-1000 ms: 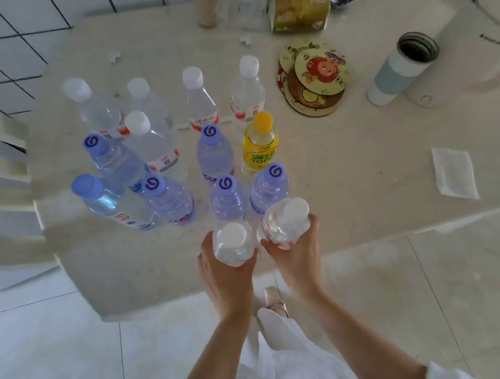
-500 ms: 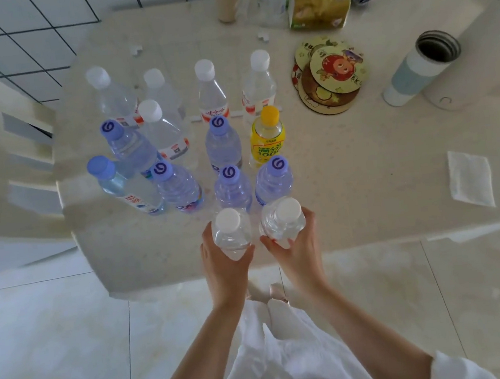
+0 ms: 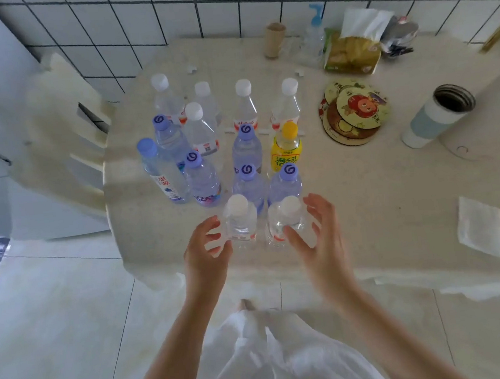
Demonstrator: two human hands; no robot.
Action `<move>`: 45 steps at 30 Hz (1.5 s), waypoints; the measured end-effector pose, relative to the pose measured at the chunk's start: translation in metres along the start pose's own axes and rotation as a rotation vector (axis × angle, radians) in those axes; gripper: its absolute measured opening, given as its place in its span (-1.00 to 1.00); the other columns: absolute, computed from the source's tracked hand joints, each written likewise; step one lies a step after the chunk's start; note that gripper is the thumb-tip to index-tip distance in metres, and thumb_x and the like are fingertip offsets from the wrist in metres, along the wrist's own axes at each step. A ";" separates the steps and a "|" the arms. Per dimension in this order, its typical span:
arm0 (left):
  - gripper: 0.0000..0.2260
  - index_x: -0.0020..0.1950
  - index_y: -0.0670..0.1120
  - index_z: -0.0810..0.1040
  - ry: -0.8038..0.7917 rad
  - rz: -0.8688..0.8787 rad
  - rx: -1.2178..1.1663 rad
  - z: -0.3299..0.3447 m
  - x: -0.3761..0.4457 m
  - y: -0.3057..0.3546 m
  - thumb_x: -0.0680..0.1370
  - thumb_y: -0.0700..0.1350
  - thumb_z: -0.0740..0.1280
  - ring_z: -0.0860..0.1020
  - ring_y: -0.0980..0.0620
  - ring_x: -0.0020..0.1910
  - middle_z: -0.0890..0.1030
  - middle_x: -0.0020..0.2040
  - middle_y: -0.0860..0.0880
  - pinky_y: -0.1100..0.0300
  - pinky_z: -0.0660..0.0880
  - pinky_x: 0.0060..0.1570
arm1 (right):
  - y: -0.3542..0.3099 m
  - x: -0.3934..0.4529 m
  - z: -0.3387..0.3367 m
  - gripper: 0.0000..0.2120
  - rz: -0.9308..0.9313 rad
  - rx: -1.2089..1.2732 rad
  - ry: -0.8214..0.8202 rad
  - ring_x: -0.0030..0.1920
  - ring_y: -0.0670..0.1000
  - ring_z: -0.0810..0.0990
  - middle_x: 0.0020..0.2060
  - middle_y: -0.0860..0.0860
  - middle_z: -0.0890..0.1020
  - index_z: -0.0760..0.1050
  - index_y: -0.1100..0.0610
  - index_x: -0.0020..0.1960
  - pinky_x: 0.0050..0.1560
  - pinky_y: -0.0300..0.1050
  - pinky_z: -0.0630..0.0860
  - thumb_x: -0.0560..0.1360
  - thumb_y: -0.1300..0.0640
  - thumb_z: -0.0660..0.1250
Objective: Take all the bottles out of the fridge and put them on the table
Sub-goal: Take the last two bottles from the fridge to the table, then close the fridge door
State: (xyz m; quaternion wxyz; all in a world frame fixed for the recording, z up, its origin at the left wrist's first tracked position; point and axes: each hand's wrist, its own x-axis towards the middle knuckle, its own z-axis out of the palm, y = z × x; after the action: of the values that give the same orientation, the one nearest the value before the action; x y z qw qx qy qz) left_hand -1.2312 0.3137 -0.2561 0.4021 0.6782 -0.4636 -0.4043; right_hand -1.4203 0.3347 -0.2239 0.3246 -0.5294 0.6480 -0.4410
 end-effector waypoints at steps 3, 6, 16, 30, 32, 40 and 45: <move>-0.68 0.18 0.01 0.53 0.114 0.029 -0.039 -0.013 -0.016 0.014 0.50 -0.32 0.34 0.60 0.12 -0.07 0.63 0.01 0.07 0.32 0.52 -0.12 | -0.026 0.002 -0.009 -0.55 -0.152 0.005 -0.008 0.29 -0.06 0.44 0.24 -0.06 0.46 0.30 0.10 0.34 0.31 -0.02 0.40 0.51 0.07 0.34; -0.74 0.12 0.00 0.55 0.198 0.051 -0.043 -0.025 -0.032 0.027 0.51 -0.30 0.33 0.60 0.18 -0.13 0.65 -0.06 0.06 0.42 0.49 -0.19 | -0.048 0.007 -0.009 -0.59 -0.244 0.003 -0.059 0.24 -0.06 0.48 0.20 -0.06 0.50 0.35 0.11 0.29 0.27 -0.11 0.41 0.50 -0.03 0.25; -0.79 0.03 -0.03 0.58 0.530 0.050 -0.051 -0.103 -0.086 0.032 0.51 -0.32 0.35 0.61 0.17 -0.19 0.67 -0.18 0.03 0.43 0.49 -0.24 | -0.098 -0.003 0.054 -0.75 -0.384 0.007 -0.356 0.17 -0.09 0.54 0.09 -0.12 0.57 0.42 0.07 0.22 0.23 -0.12 0.44 0.55 0.10 0.28; -0.77 0.00 0.03 0.57 0.800 -0.019 -0.053 -0.273 -0.110 -0.024 0.50 -0.30 0.34 0.64 0.09 -0.22 0.67 -0.20 0.05 0.13 0.60 -0.17 | -0.195 -0.084 0.217 -0.72 -0.479 0.043 -0.641 0.16 -0.16 0.54 0.08 -0.14 0.60 0.46 0.06 0.20 0.24 -0.29 0.39 0.53 0.02 0.21; -0.73 -0.02 0.07 0.56 0.796 -0.002 -0.047 -0.305 -0.106 -0.032 0.49 -0.32 0.34 0.63 0.11 -0.22 0.66 -0.21 0.07 0.16 0.60 -0.17 | -0.213 -0.095 0.246 -0.71 -0.490 0.049 -0.653 0.17 -0.15 0.54 0.09 -0.13 0.60 0.46 0.07 0.21 0.25 -0.27 0.39 0.53 0.01 0.21; -0.75 0.01 0.06 0.55 0.776 0.093 -0.007 -0.407 -0.071 -0.048 0.51 -0.30 0.35 0.60 0.16 -0.23 0.65 -0.18 0.08 0.40 0.50 -0.24 | -0.287 -0.103 0.348 -0.71 -0.571 0.089 -0.628 0.20 -0.09 0.53 0.13 -0.03 0.58 0.45 0.13 0.23 0.27 -0.14 0.45 0.55 0.05 0.24; -0.77 0.08 0.03 0.53 0.772 0.163 -0.020 -0.433 -0.029 -0.043 0.50 -0.25 0.39 0.59 0.18 -0.20 0.61 -0.11 0.10 0.39 0.50 -0.22 | -0.330 -0.081 0.391 -0.59 -0.655 0.087 -0.538 0.24 -0.04 0.50 0.23 0.02 0.51 0.37 0.15 0.34 0.26 0.02 0.49 0.53 0.02 0.24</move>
State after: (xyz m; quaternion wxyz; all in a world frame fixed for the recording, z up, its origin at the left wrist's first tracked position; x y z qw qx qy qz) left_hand -0.8265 0.4255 -0.1391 0.5843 0.7373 -0.3266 -0.0906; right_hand -0.9231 0.3074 -0.0824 0.3468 -0.7894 0.3186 -0.3939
